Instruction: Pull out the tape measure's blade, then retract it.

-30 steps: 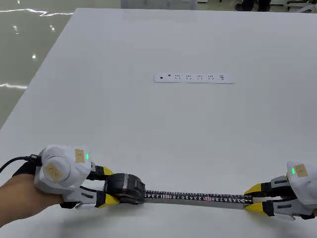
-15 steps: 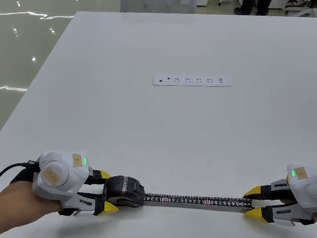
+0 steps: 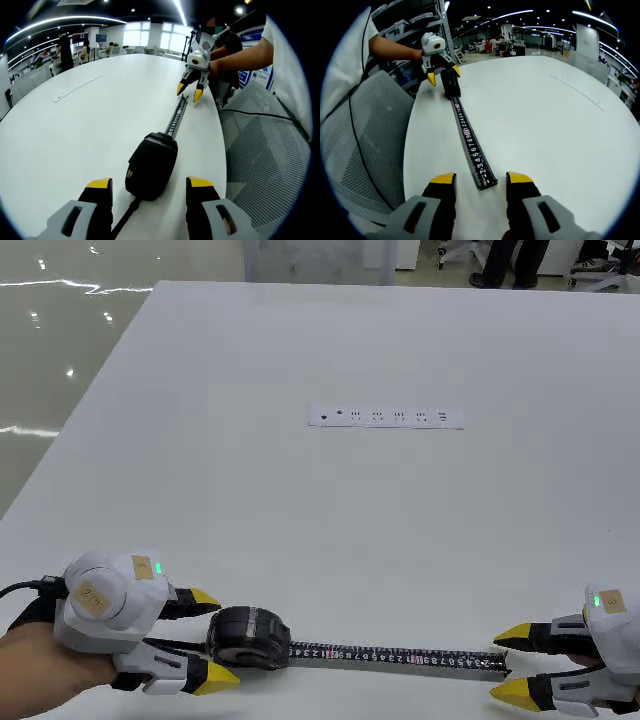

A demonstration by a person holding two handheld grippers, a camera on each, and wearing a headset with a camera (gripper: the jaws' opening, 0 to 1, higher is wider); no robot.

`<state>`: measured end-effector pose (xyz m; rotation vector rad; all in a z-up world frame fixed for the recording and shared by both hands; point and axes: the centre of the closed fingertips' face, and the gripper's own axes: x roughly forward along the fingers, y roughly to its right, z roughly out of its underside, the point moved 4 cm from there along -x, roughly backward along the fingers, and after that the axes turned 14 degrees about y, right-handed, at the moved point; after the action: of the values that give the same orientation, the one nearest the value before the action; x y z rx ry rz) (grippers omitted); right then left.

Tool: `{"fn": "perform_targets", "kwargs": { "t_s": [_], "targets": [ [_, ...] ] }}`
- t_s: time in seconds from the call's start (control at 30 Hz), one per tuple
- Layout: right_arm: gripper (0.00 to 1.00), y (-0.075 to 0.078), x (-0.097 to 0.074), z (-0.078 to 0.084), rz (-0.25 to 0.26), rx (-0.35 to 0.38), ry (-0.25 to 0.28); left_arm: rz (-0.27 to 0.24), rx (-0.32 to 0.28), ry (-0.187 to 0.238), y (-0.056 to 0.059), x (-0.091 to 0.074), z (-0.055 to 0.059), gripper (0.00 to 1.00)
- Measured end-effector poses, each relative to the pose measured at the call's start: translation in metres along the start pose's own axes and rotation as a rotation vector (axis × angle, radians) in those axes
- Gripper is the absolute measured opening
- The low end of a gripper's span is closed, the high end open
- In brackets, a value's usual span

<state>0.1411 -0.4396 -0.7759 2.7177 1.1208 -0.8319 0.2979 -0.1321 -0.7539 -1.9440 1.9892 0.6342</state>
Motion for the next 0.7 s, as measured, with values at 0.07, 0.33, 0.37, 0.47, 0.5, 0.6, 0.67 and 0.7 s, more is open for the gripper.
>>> {"fn": "perform_targets", "kwargs": {
  "t_s": [0.07, 0.33, 0.37, 0.47, 0.5, 0.6, 0.67, 0.7],
  "targets": [
    [0.43, -0.001, -0.002, -0.001, 0.009, -0.001, 0.007, -0.010, -0.013, 0.004, 0.000, -0.001, -0.001, 0.59],
    [0.49, -0.006, -0.004, -0.002, 0.047, 0.016, 0.025, -0.045, -0.058, 0.043, 0.004, -0.006, -0.003, 0.60],
    [0.50, -0.006, -0.004, -0.002, 0.050, 0.017, 0.026, -0.047, -0.065, 0.051, 0.005, -0.006, -0.004, 0.60],
    [0.52, -0.006, -0.004, -0.002, 0.064, 0.023, 0.032, -0.060, -0.071, 0.059, 0.005, -0.008, -0.005, 0.61],
    [0.53, -0.007, -0.004, -0.002, 0.068, 0.024, 0.033, -0.068, -0.074, 0.063, 0.006, -0.009, -0.006, 0.61],
    [0.56, -0.008, -0.005, -0.004, 0.084, 0.018, 0.037, -0.092, -0.077, 0.078, 0.004, -0.012, -0.008, 0.62],
    [0.59, -0.008, -0.005, -0.005, 0.094, 0.020, 0.041, -0.108, -0.092, 0.088, 0.003, -0.013, -0.009, 0.62],
    [0.59, -0.008, -0.005, -0.005, 0.097, 0.020, 0.041, -0.114, -0.094, 0.091, 0.003, -0.014, -0.010, 0.62]
  ]
}}
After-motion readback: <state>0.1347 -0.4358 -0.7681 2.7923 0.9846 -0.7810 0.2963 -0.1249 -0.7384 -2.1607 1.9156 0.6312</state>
